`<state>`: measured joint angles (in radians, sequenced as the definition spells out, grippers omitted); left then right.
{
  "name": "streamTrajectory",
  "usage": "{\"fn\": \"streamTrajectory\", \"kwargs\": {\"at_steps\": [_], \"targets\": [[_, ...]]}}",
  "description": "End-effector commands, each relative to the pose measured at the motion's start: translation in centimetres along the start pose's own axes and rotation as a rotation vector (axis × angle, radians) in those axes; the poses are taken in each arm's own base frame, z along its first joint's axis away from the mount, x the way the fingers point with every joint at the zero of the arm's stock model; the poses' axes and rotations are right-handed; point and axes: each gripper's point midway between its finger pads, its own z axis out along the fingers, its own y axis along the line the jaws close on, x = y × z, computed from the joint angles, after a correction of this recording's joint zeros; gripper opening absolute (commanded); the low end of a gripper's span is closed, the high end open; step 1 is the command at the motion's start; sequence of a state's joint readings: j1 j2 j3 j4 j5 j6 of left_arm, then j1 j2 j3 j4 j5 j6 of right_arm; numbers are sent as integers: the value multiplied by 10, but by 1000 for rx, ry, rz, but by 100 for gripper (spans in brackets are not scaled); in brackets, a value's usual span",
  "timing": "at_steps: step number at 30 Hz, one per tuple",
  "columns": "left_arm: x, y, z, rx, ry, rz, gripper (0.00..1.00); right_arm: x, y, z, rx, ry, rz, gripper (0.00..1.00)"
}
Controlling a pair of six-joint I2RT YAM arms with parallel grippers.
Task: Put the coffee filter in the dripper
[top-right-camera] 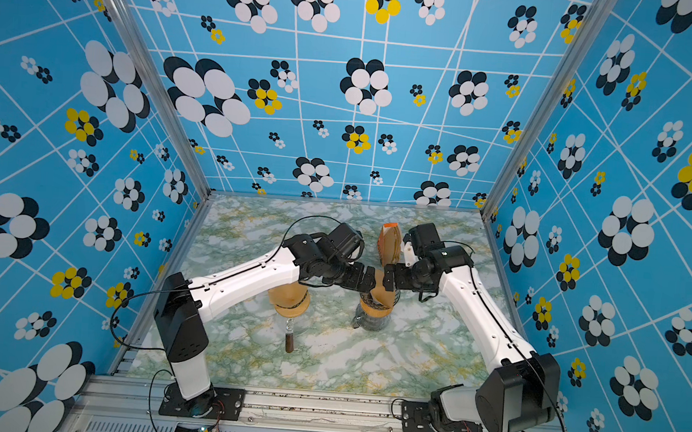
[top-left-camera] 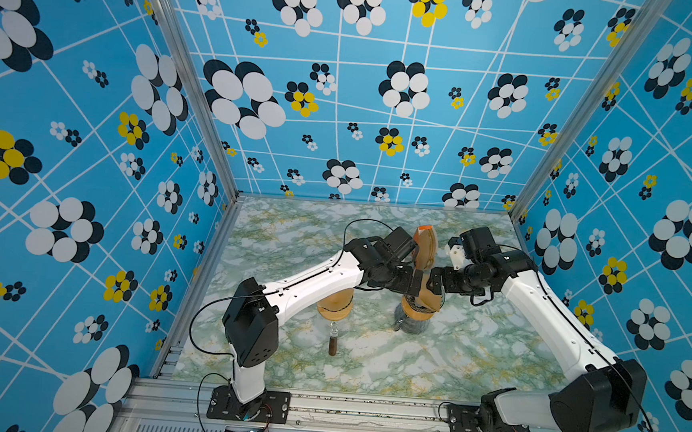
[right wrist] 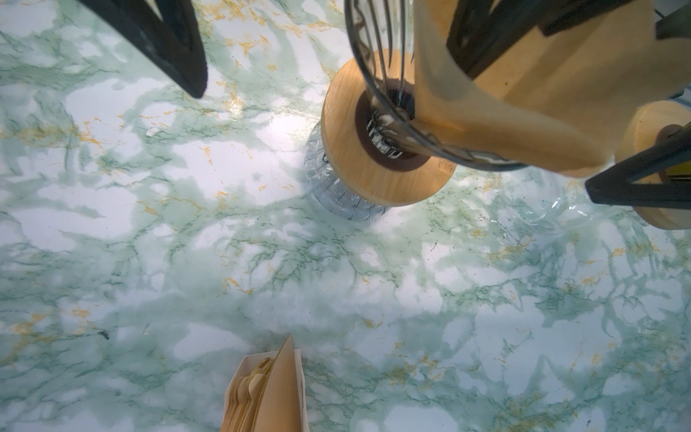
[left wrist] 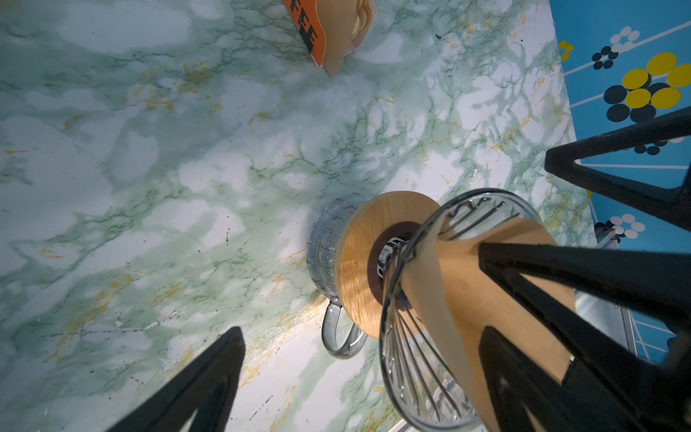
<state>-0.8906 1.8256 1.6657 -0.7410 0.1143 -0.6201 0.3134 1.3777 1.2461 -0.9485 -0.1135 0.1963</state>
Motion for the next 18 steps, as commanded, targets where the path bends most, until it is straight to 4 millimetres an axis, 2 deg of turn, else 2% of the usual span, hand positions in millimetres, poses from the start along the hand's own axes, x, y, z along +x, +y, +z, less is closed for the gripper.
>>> {"fn": "streamTrajectory", "kwargs": {"at_steps": [1, 14, 18], "targets": [[11, 15, 9, -53, 34, -11, 99, 4, -4, 5, 10, 9, 18, 99], [20, 23, 10, -68, 43, -12, 99, 13, 3, 9, -42, 25, 11, 99], [19, 22, 12, -64, 45, -16, 99, 14, -1, 12, -21, 35, 12, 99]]}}
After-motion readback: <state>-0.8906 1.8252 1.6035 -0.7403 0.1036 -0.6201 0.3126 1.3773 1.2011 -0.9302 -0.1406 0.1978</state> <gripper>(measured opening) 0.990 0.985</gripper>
